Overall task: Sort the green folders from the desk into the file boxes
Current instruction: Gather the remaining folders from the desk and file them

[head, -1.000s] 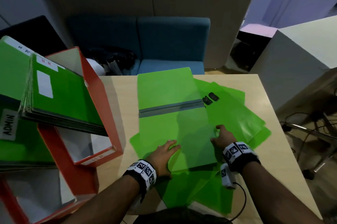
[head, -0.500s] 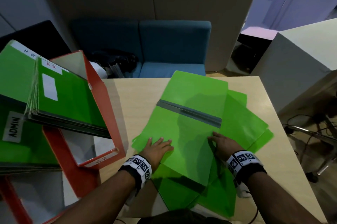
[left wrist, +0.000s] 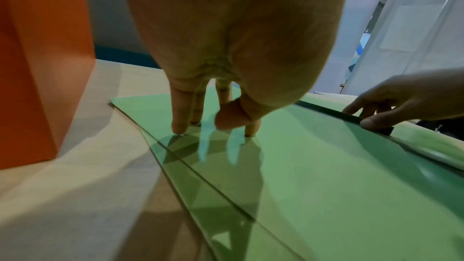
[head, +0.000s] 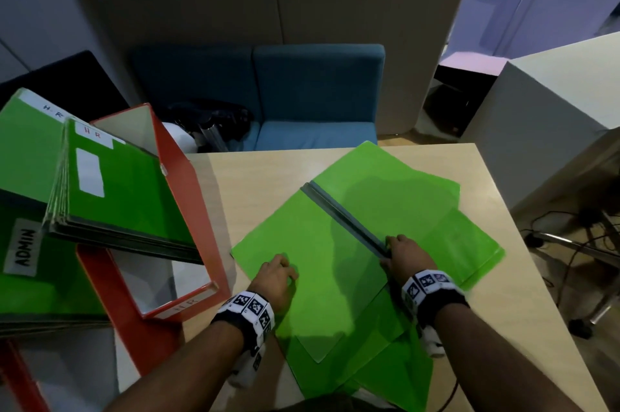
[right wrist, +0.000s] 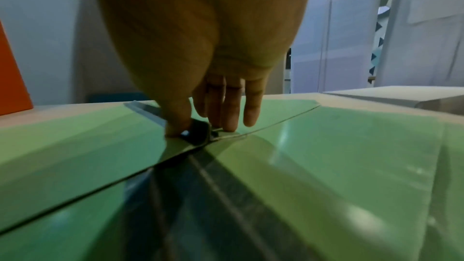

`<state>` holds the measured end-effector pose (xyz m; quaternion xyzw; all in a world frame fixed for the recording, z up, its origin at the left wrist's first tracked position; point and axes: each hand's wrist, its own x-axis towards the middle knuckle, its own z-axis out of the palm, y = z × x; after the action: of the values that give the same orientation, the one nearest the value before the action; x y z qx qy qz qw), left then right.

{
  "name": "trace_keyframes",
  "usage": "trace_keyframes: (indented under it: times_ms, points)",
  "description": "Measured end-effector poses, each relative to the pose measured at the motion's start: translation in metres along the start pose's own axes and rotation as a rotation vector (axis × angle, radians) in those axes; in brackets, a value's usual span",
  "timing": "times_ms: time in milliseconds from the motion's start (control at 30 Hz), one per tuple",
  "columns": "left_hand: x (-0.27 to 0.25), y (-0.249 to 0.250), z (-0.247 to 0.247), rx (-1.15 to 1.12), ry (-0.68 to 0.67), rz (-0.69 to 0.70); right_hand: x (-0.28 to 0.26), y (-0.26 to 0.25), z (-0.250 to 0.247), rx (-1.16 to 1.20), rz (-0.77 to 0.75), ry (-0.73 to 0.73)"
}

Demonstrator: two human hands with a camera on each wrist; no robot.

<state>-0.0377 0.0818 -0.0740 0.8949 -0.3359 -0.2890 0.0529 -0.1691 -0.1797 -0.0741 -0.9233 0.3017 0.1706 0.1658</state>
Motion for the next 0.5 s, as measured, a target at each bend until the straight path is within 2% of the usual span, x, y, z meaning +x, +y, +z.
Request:
trace_keyframes:
  times_ms: [67,133,233,367,500]
  points:
    - [-0.001,0.002,0.003,-0.072,0.006,-0.003,-0.004,-0.006,0.007,-0.061,-0.019,0.056]
    - [-0.001,0.004,0.005,-0.134,-0.001,-0.011,-0.008,-0.008,0.009,-0.107,-0.011,0.044]
    - [0.001,0.016,-0.001,-0.313,0.010,-0.009,-0.011,-0.015,0.000,-0.036,-0.029,0.049]
    - [0.009,0.052,-0.022,-0.588,0.070,0.022,-0.021,-0.044,-0.019,0.097,-0.207,0.170]
    - [0.027,0.074,-0.050,-0.853,0.159,-0.149,-0.039,-0.079,-0.026,0.320,-0.352,0.291]
